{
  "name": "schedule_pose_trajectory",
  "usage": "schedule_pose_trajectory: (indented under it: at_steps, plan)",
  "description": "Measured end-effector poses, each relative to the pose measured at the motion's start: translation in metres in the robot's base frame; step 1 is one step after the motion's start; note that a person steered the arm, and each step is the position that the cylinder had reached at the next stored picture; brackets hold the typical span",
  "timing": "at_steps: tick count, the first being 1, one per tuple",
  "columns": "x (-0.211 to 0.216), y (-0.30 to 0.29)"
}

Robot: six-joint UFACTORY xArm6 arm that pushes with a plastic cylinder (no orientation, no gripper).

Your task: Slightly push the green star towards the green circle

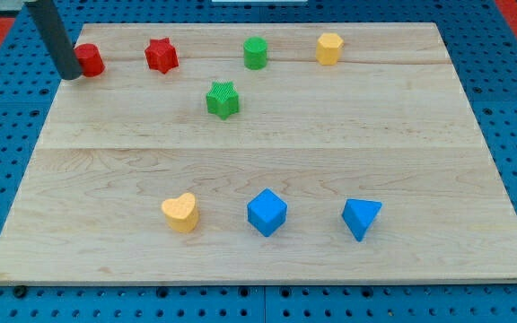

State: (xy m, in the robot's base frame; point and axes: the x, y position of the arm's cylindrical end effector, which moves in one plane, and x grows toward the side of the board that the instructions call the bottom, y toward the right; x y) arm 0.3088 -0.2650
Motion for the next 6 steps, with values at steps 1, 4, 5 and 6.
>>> schedule_pose_trajectory:
  at_steps: [1,4,5,6]
  plan:
    - [-0.021,0.005]
    - [0.126,0.124]
    - [0.131,0.184]
    - [0.105,0.233]
